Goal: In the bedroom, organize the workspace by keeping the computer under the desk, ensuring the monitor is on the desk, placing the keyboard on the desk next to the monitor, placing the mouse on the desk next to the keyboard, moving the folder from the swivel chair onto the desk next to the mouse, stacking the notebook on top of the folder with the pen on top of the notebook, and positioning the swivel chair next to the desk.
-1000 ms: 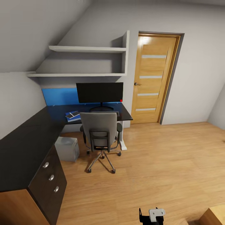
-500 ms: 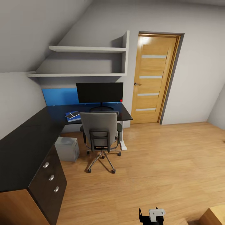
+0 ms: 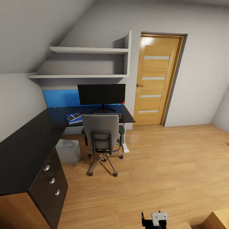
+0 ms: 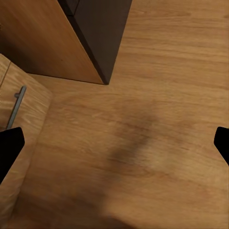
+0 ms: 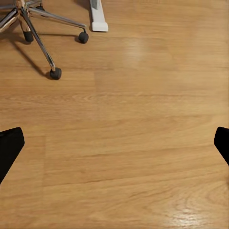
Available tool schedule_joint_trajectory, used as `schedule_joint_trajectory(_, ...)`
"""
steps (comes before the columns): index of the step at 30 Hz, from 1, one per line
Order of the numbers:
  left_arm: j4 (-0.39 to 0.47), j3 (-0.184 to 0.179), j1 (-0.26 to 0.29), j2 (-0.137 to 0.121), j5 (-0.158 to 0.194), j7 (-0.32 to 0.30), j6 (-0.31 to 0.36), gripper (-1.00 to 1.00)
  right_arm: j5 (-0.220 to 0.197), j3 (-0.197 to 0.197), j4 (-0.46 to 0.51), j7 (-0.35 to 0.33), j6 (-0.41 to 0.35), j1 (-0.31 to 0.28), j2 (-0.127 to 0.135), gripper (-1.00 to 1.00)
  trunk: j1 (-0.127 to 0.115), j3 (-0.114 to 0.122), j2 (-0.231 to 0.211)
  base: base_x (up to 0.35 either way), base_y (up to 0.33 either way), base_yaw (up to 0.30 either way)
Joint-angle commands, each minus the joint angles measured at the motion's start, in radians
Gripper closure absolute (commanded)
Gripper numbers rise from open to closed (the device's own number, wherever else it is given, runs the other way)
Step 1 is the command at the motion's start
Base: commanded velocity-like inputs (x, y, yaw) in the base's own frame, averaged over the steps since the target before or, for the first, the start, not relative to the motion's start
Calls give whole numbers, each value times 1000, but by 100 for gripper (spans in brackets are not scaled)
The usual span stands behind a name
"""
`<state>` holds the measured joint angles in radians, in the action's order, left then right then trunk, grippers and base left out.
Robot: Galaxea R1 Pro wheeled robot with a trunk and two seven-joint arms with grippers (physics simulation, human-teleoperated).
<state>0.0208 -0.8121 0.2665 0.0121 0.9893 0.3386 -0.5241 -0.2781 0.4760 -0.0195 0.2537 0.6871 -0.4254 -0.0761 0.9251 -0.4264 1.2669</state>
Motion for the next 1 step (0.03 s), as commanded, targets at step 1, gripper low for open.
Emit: schedule_joint_trajectory(1, 1, -8, 0, 0, 2, 8, -1, -100, -6, 9, -2, 4, 3, -1, -1, -100, 0, -1, 1, 0, 0, 0)
